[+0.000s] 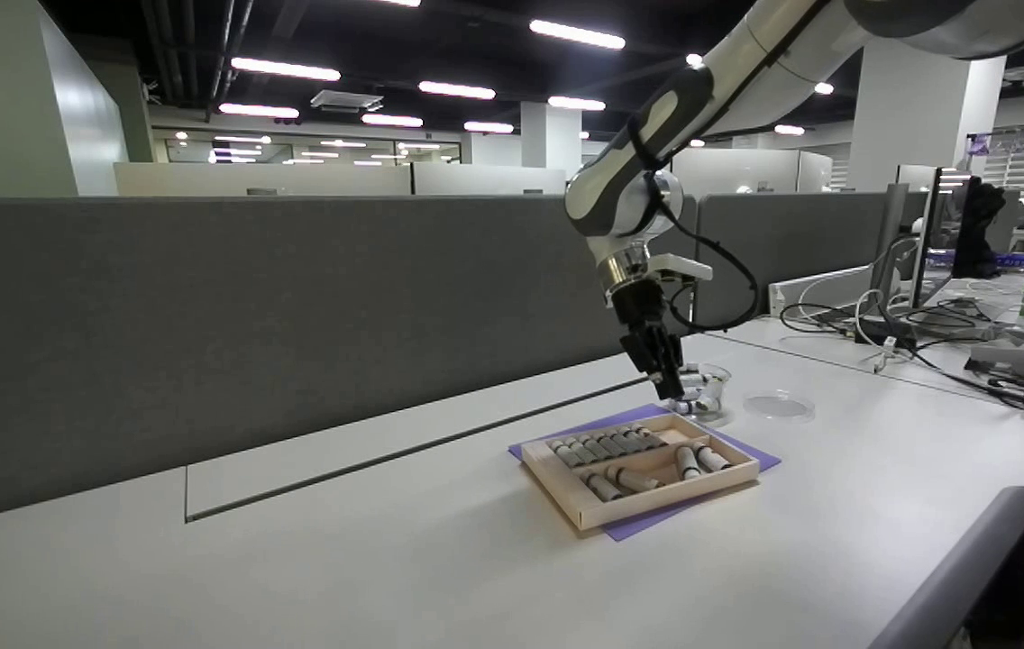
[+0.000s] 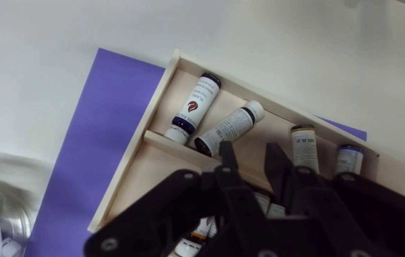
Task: Take one bottle from the container and place it on the bottom part of the tray
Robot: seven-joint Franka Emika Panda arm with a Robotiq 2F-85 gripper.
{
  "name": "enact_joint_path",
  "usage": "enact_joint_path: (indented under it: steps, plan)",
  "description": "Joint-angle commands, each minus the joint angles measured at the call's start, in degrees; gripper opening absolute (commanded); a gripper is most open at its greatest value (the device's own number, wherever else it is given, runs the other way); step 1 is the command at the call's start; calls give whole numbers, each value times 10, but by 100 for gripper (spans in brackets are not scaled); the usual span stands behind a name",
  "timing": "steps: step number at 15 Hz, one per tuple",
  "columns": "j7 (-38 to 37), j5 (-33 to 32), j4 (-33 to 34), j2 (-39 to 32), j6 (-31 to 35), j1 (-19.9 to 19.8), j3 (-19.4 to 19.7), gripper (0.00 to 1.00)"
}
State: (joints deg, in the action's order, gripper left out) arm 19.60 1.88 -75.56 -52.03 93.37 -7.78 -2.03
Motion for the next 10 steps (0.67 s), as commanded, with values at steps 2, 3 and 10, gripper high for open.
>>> enact_joint_path:
  steps: [2, 3, 10]
  plan:
    - [5, 1, -53, 40, -18, -5, -1, 0]
    - [8, 4, -60, 45, -23, -8, -2, 0]
    - [9, 7, -35, 22, -28, -4, -1, 29]
